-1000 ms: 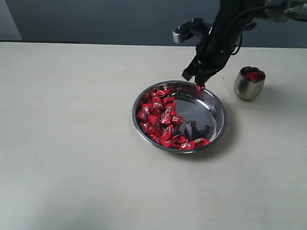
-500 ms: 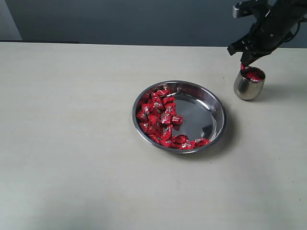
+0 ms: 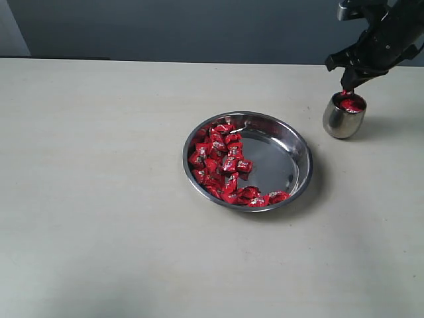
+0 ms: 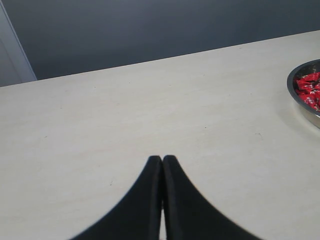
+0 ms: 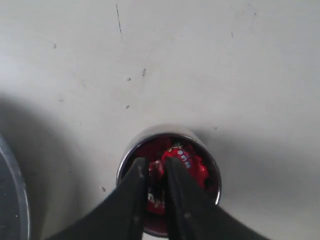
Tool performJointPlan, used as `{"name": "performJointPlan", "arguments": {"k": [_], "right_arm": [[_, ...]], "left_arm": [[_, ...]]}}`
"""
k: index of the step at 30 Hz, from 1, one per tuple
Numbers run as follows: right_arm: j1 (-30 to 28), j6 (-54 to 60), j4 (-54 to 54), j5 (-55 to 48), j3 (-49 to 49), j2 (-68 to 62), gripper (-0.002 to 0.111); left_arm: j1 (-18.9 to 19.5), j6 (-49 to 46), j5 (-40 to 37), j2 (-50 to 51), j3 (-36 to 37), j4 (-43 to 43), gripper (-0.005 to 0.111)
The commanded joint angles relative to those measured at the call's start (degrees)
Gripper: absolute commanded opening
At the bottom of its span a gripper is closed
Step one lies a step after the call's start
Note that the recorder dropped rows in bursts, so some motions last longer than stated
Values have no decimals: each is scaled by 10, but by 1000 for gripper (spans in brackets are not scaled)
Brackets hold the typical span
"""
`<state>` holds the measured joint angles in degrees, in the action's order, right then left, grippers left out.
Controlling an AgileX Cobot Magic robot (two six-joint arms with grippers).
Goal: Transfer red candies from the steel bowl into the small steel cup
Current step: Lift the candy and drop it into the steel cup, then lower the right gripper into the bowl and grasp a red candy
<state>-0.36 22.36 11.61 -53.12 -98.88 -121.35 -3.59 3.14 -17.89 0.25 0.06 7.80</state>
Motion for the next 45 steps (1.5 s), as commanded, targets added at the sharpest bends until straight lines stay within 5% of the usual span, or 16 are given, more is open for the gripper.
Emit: {"name": "performJointPlan", "arguments": {"k": [1, 11, 19, 29, 41, 45], "right_arm": [[-3, -1, 1, -2, -3, 1, 26], [-2, 1, 23, -3, -3, -2, 26], [31, 161, 236, -125, -3, -2, 26], [182, 162, 112, -144, -3, -2, 26], [198, 136, 119, -168, -3, -90, 27], [198, 138, 132, -168, -3, -98, 41]], "left_arm": [[-6, 3, 2, -2, -1, 0, 0], [-6, 3, 2, -2, -1, 0, 0], [-6, 3, 2, -2, -1, 0, 0], [-6, 3, 2, -2, -1, 0, 0], [-6, 3, 2, -2, -1, 0, 0], [-6, 3, 2, -2, -1, 0, 0]]}}
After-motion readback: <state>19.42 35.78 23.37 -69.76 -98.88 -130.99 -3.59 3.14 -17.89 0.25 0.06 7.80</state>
